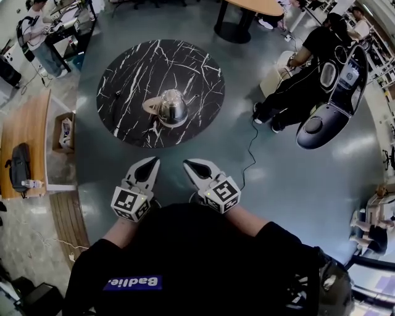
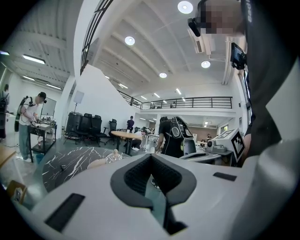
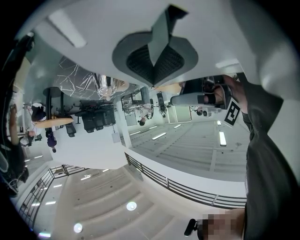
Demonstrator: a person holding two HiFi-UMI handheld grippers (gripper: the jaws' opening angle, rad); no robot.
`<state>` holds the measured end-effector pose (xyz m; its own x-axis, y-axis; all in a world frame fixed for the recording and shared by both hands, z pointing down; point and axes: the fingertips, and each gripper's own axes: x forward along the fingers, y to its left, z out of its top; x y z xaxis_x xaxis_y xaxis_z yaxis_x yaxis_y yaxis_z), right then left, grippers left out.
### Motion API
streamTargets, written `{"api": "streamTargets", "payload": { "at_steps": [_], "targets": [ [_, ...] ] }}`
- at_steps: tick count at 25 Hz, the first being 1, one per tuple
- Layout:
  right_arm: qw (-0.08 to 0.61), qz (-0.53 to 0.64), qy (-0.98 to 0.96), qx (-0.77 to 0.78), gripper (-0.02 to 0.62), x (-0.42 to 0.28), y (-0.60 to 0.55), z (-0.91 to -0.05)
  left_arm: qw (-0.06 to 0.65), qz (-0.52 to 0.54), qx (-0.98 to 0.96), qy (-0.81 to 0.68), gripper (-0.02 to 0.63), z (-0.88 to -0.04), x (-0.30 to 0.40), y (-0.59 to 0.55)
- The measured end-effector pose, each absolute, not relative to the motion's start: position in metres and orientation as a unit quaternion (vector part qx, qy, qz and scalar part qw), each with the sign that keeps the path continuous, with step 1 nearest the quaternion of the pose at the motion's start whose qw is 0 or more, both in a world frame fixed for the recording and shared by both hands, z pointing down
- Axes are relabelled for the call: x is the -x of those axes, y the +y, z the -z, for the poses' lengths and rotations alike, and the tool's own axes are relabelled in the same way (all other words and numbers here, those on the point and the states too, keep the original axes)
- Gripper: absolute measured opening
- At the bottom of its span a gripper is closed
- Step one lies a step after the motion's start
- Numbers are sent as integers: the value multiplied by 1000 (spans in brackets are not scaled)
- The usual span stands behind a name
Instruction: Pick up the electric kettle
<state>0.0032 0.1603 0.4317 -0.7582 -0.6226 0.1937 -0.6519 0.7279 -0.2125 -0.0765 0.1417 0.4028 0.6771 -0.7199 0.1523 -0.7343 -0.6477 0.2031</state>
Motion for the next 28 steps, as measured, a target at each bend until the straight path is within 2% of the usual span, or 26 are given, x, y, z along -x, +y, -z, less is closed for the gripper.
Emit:
{"api": "streamTargets", "payload": {
  "at_steps": [14,28],
  "targets": [
    [52,-144,-938,-311,2,-39,138,-451,123,-24,-883,-453,5,-411,53,116],
    [70,-153,-916,-365,2,-7,51,-463,112,-7,-895,-431,5,-418,104,18]
  ]
}}
